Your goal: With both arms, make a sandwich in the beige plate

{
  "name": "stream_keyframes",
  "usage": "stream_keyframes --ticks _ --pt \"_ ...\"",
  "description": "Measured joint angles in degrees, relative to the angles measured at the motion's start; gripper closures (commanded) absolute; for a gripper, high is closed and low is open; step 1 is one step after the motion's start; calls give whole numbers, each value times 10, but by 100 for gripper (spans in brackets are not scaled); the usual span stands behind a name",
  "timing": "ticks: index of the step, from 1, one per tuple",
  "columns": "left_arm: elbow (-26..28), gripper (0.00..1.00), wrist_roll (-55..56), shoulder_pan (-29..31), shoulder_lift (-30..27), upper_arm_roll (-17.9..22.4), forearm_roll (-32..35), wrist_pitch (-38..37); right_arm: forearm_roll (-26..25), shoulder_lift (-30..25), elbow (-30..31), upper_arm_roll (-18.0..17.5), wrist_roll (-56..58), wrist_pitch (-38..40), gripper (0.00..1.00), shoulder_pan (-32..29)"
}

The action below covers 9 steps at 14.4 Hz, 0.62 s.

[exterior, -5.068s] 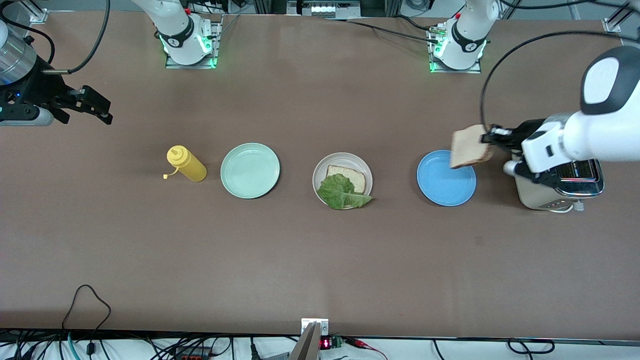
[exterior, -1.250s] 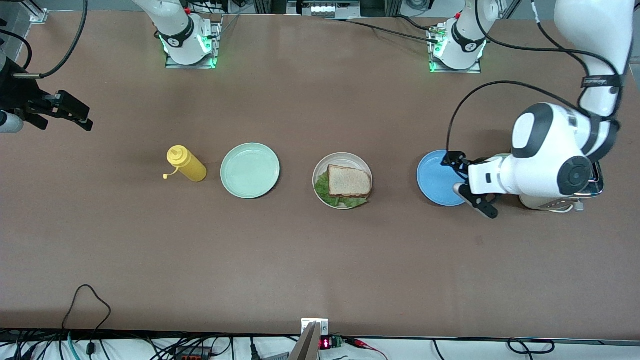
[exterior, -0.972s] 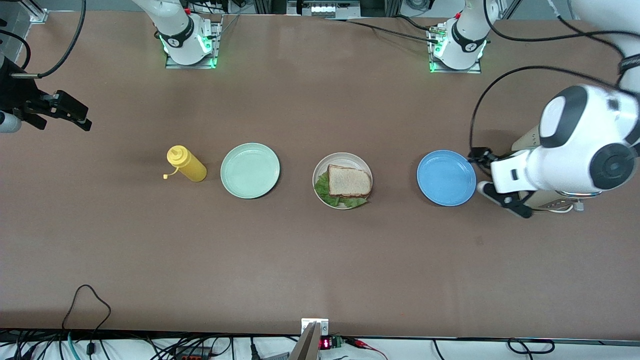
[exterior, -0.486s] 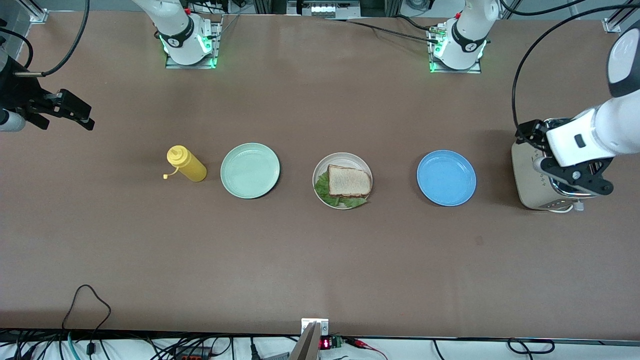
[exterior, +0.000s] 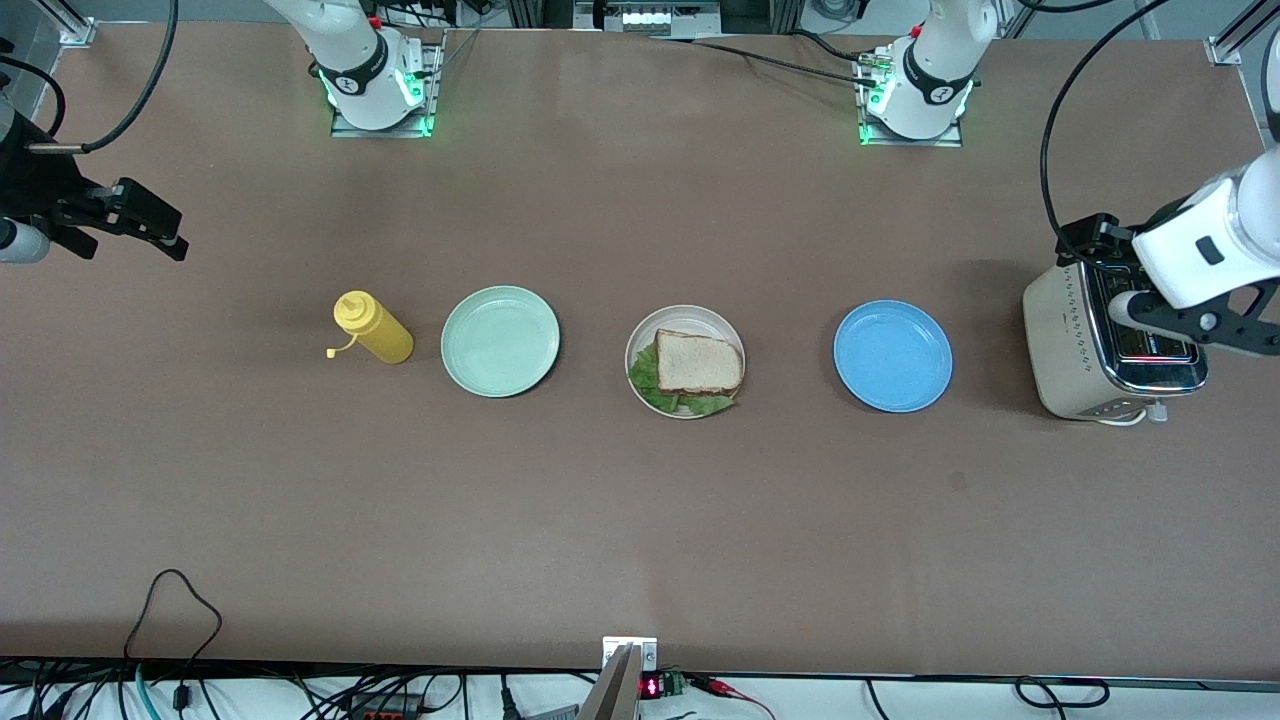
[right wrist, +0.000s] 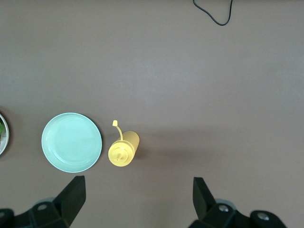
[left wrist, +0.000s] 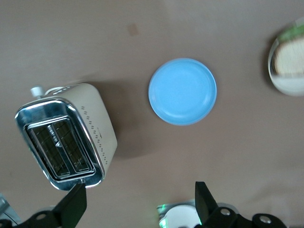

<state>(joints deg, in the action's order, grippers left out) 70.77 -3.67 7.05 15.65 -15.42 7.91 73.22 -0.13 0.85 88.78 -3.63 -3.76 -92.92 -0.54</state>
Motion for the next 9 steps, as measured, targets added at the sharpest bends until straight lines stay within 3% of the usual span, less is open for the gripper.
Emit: stream_keyframes --ticks 5,9 --pt "147 0 -2 -80 -98 136 -45 144 0 0 -1 0 0 0 0 0" --pt "242 0 -69 -82 -158 161 -59 209 0 -2 -3 -1 0 0 0 0"
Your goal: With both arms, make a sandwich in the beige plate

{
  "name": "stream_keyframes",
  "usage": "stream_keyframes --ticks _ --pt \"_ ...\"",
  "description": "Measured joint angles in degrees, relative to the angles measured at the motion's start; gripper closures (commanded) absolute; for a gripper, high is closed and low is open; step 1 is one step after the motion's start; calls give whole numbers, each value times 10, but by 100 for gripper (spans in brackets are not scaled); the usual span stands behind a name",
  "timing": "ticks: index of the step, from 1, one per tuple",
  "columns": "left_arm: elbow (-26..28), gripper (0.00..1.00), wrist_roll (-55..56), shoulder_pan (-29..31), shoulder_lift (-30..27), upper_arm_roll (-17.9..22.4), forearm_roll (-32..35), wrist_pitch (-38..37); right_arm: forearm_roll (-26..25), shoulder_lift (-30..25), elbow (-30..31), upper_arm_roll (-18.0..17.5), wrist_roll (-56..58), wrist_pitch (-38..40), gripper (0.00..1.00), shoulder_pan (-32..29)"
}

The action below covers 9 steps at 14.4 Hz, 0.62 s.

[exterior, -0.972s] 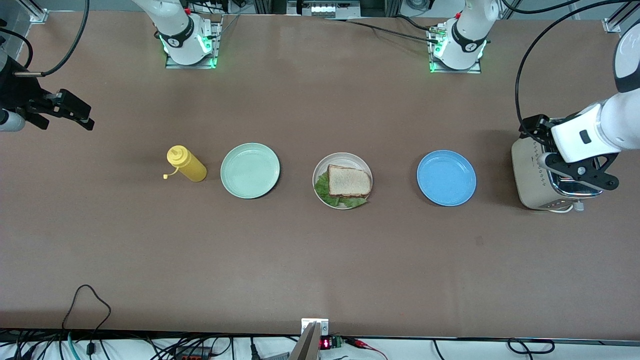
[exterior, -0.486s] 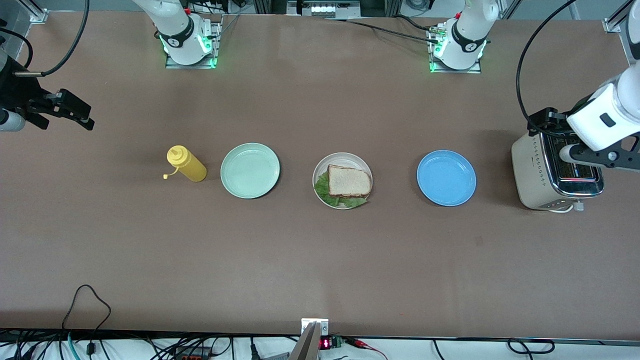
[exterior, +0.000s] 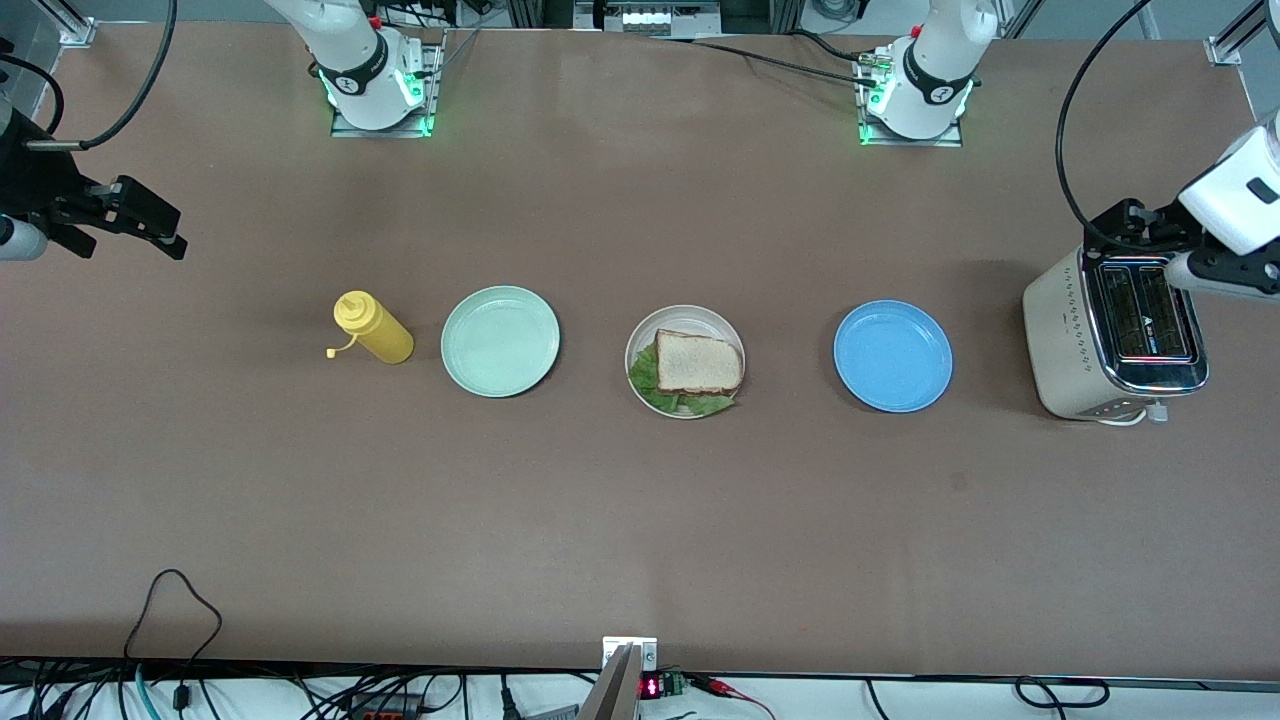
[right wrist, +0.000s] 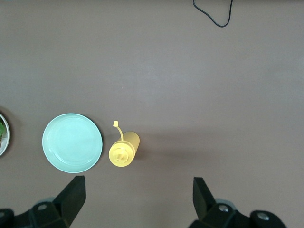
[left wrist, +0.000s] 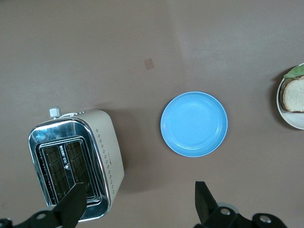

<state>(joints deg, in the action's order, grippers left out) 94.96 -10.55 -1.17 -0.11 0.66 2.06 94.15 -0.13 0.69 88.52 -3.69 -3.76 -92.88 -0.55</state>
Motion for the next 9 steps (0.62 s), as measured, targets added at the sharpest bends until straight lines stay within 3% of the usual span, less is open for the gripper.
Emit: stream_keyframes --ticks 9 --pt "25 0 48 -1 -30 0 -35 -9 0 -1 0 0 0 1 0 0"
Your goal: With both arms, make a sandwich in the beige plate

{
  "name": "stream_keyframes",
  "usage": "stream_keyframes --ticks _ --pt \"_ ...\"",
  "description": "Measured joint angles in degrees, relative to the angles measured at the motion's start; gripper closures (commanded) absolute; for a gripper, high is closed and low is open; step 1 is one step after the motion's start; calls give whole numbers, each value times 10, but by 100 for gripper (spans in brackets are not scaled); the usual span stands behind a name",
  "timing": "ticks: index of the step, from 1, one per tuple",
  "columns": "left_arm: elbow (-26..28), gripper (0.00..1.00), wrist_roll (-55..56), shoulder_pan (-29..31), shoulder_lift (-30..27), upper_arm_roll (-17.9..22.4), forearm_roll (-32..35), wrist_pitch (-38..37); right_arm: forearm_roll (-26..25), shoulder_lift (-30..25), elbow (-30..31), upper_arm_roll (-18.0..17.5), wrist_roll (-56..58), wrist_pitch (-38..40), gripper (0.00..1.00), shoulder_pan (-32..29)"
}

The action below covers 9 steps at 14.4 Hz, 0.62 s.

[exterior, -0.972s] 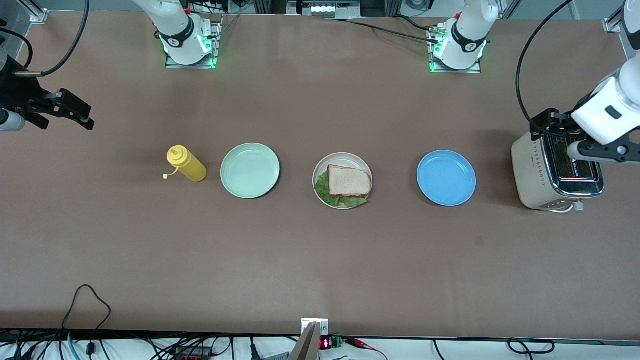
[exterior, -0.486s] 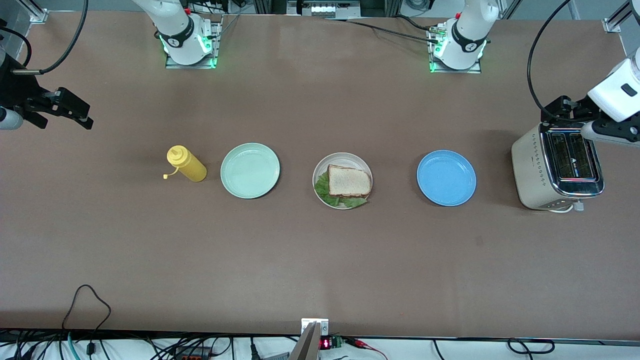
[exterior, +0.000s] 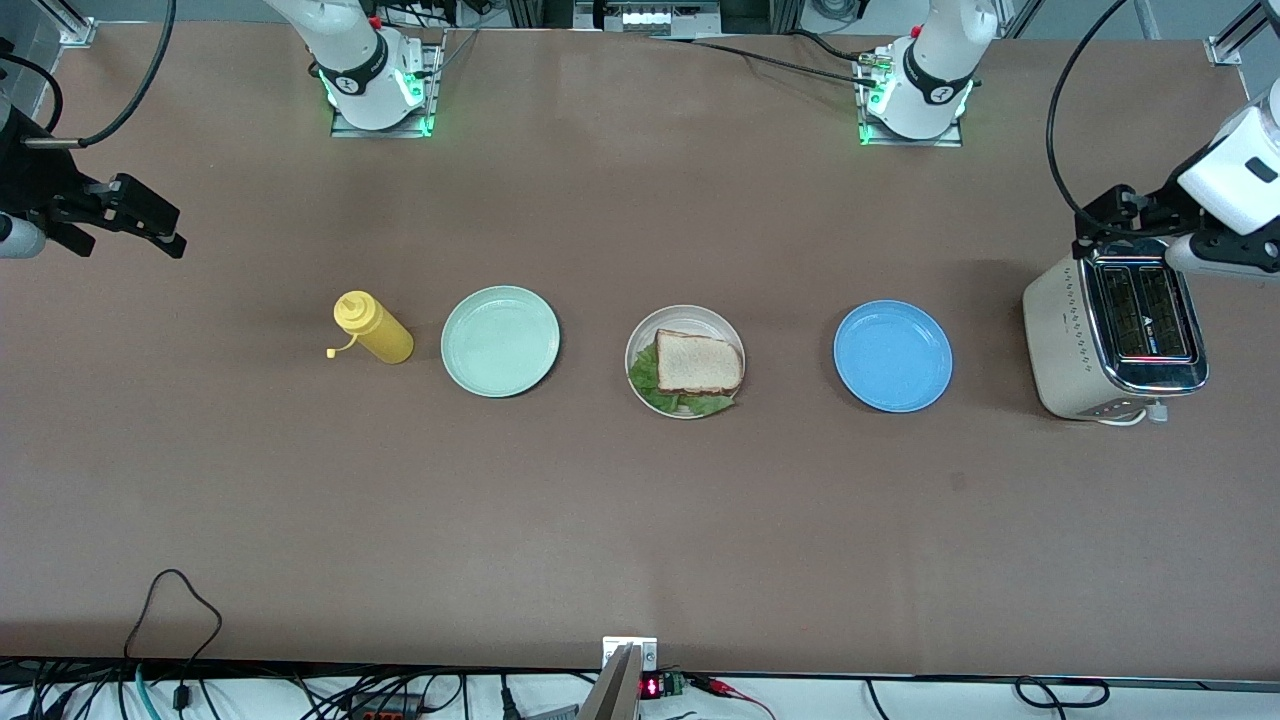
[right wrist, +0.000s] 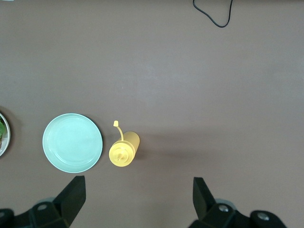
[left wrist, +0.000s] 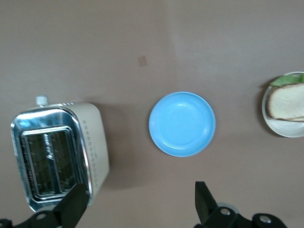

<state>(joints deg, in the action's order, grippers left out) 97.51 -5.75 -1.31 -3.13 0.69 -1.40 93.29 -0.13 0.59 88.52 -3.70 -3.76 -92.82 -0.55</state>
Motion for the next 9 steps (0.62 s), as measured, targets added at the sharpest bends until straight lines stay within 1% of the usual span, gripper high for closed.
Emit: stream_keyframes --ticks 3,9 --pt "0 0 4 0 -9 0 -6 -20 0 0 0 0 0 0 0 0" --pt "0 0 5 -4 -11 -2 -6 -22 0 0 0 0 0 0 0 -1"
